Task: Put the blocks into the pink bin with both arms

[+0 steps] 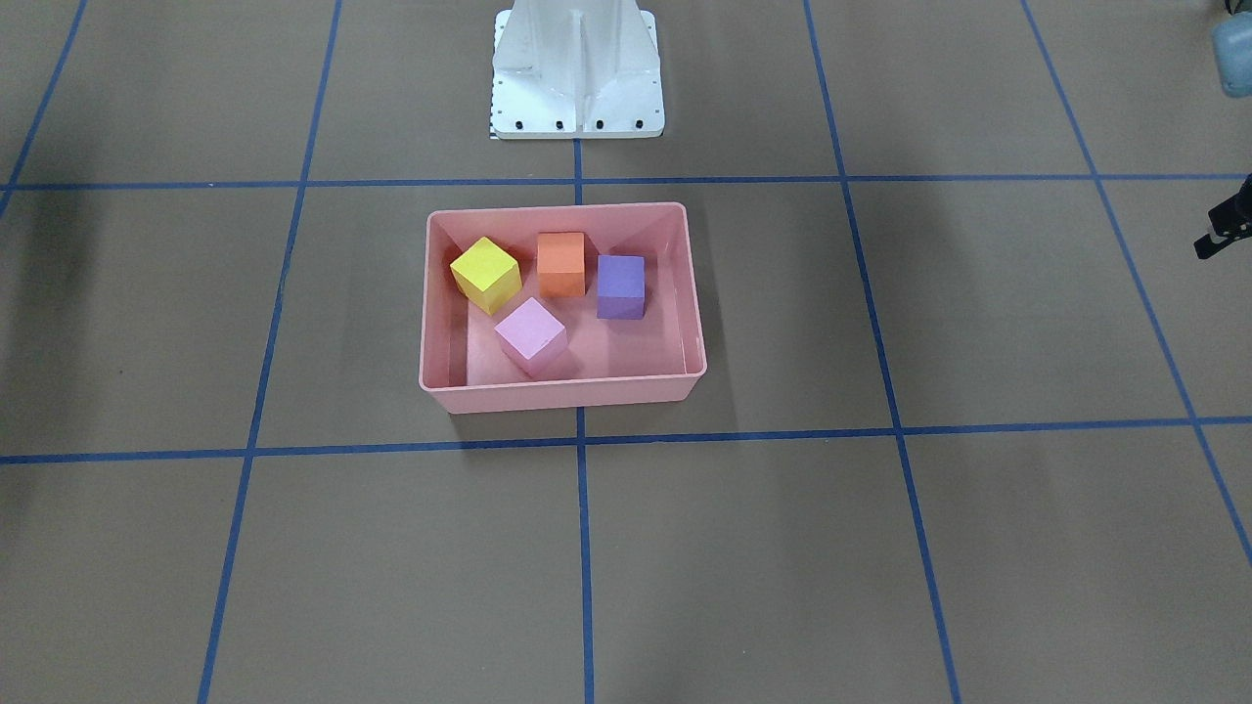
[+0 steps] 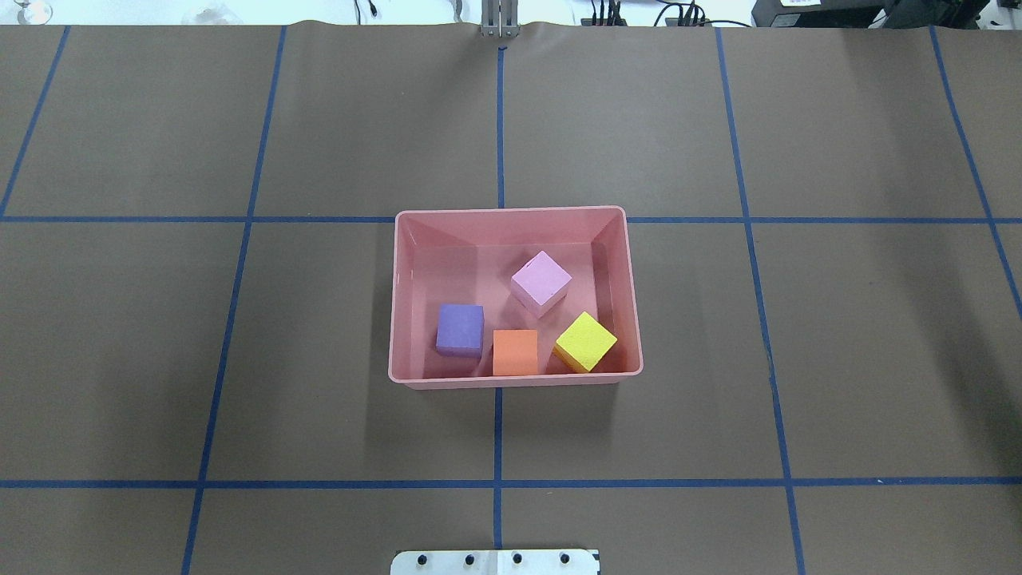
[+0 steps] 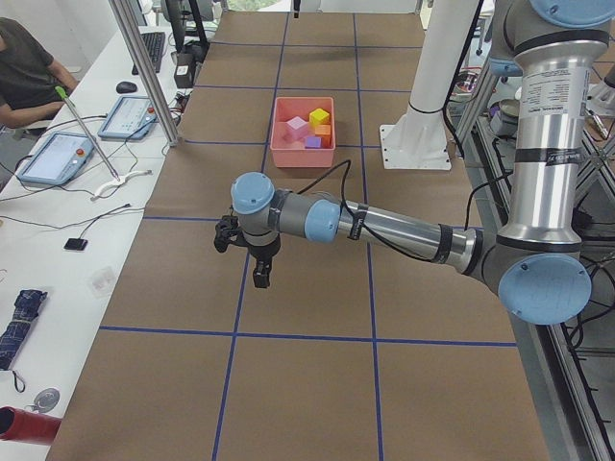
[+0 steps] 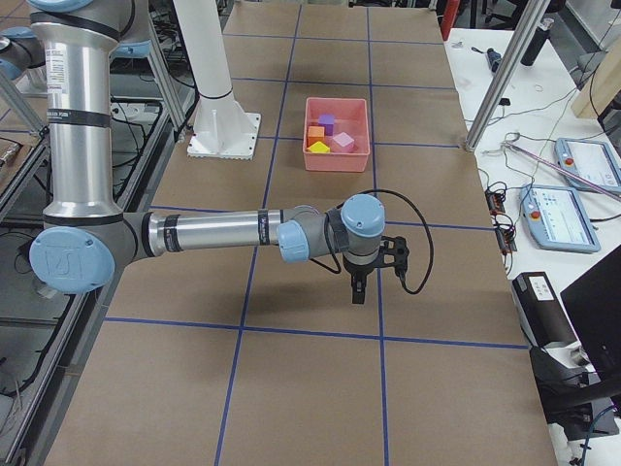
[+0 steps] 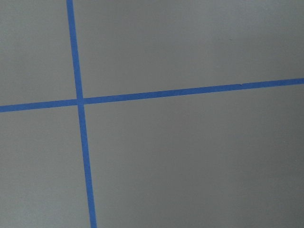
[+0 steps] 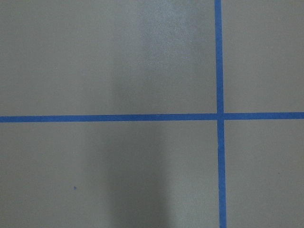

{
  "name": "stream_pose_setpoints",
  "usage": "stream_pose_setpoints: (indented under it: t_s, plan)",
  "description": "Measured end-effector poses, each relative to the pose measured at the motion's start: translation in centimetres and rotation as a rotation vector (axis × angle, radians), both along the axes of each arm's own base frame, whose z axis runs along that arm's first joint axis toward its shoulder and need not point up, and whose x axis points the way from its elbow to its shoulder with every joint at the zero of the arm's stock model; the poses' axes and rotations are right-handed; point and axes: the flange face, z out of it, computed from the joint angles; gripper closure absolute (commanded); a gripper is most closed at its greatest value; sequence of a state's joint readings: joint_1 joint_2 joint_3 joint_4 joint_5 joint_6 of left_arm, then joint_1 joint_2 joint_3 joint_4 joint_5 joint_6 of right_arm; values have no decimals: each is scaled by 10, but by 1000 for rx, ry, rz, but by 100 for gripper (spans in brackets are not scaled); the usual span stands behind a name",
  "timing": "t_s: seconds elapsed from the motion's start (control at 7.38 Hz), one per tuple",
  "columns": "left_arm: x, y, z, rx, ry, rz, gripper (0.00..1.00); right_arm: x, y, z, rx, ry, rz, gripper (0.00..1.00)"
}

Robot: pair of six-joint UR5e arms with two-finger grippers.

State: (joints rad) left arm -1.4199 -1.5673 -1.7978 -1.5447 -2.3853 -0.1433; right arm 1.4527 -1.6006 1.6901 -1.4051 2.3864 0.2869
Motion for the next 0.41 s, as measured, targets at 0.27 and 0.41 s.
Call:
stream_pose_setpoints:
  t_s: [0.27, 0.41]
  plan:
    - [-2, 0, 7, -7, -25, -6, 0, 0, 1, 3, -5, 2, 0, 0]
    - [-2, -2, 9, -20, -29, -12, 0, 0, 2, 4, -7, 2, 0, 0]
